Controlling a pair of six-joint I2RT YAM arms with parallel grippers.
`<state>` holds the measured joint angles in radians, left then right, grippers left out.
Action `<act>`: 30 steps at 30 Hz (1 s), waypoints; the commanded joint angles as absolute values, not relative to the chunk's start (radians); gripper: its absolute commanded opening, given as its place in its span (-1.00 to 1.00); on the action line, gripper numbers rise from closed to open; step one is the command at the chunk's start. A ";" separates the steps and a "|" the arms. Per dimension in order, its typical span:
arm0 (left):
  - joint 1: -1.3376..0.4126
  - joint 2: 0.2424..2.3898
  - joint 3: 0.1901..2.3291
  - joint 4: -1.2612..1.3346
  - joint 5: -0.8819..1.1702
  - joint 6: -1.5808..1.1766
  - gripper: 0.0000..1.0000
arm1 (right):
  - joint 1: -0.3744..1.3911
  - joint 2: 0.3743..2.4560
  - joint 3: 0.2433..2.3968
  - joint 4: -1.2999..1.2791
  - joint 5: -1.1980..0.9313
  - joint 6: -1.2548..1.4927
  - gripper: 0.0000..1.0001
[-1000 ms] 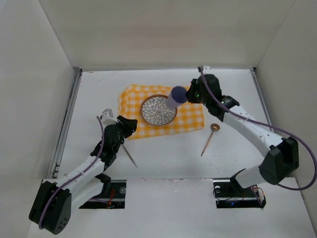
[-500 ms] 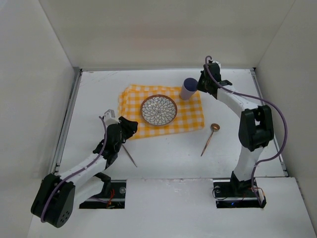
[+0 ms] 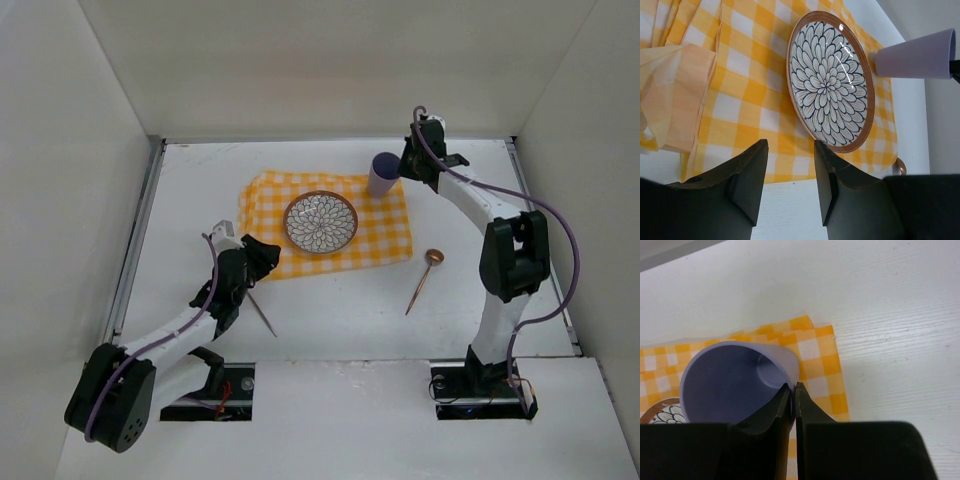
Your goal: Set the dinner table for one person
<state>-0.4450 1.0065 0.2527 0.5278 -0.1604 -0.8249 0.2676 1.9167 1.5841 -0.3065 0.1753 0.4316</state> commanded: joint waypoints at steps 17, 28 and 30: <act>-0.418 0.985 0.249 0.580 -0.135 -0.836 -0.21 | 0.269 1.961 1.720 -0.370 0.218 0.383 -0.32; -0.410 0.986 0.247 0.575 -0.127 -0.841 -0.21 | 0.274 1.758 1.566 -0.301 0.224 0.399 0.01; -0.415 0.982 0.249 0.575 -0.123 -0.844 -0.21 | 0.277 1.692 1.496 -0.273 0.230 0.416 0.01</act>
